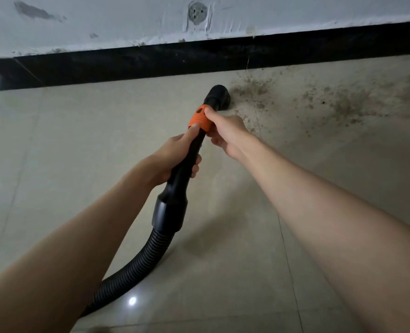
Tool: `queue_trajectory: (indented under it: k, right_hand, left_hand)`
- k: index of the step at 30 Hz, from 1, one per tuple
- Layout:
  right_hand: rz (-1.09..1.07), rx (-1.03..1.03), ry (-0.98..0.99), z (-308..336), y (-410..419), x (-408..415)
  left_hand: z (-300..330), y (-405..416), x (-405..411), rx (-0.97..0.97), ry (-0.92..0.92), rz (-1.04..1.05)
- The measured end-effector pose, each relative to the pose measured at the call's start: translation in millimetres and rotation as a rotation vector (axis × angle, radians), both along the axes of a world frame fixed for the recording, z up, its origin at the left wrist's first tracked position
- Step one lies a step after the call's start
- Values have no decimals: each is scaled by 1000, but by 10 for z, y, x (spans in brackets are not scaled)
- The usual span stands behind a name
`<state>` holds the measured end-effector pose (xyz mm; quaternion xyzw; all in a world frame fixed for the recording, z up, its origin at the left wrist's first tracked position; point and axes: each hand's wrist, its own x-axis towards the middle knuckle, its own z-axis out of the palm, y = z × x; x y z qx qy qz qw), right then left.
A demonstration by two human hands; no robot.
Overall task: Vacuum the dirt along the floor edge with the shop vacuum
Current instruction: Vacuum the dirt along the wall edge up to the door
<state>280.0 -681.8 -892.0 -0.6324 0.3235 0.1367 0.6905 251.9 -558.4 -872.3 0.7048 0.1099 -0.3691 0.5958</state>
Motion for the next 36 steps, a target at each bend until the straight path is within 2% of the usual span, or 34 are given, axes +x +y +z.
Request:
queue_trajectory:
  k: [6, 10, 23, 28, 36]
  right_hand:
    - [-26, 309, 59, -76, 134, -310]
    - [-40, 389, 56, -63, 110, -523]
    - [-123, 472, -3, 27, -9, -1051]
    - [-126, 501, 32, -13, -10, -1198]
    - [-139, 454, 9, -44, 51, -955]
  left_hand:
    - [-14, 224, -413, -5, 4, -7]
    - [-3, 277, -589, 32, -13, -49]
    - [101, 263, -925, 86, -50, -186]
    - [89, 296, -1042, 99, -21, -218]
    - [-19, 257, -850, 148, -96, -178]
